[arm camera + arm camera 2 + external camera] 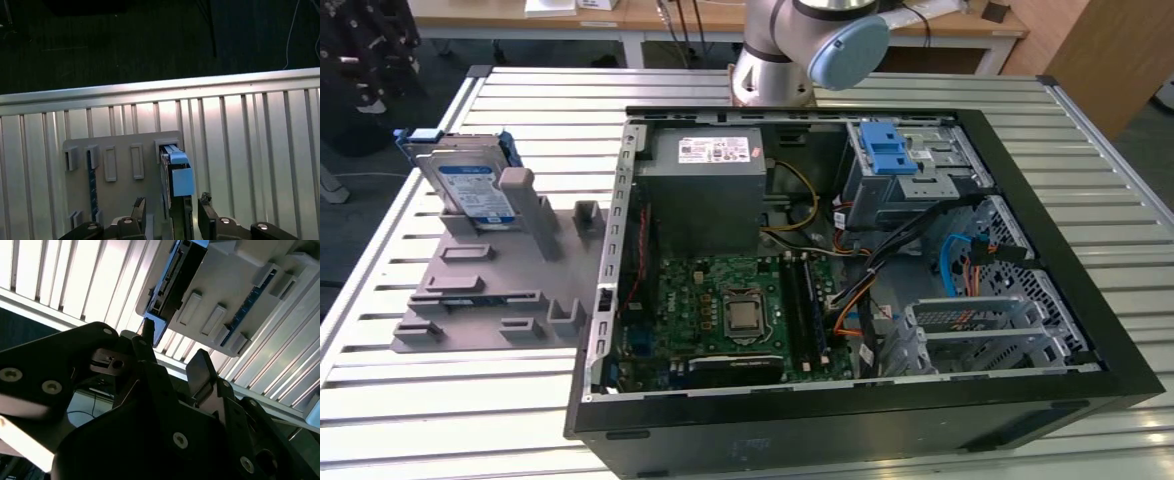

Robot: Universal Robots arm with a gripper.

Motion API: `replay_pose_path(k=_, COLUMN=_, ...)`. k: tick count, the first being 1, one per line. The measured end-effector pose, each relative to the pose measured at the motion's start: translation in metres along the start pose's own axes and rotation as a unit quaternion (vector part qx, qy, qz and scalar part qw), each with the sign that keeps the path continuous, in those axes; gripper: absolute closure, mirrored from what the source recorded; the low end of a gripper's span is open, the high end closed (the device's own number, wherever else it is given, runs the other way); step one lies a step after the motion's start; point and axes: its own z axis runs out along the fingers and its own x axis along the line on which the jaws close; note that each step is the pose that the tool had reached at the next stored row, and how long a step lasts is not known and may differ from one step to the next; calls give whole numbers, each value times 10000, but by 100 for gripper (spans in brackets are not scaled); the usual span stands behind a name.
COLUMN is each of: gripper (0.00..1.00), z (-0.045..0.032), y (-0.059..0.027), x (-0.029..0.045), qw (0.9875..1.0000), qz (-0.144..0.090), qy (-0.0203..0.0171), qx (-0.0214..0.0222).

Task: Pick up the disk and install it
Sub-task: 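Pick up the disk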

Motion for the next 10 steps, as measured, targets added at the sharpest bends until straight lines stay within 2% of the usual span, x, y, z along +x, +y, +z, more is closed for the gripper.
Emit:
replay_pose_path(k=3, gripper=47, z=22, y=0, x=1, qw=9999, qz=-171, qy=-9, qx=-17)
replay_pose_path(k=10, gripper=47, z=101, y=-1, x=3, qw=9997, qz=-223, qy=-19, qx=-22)
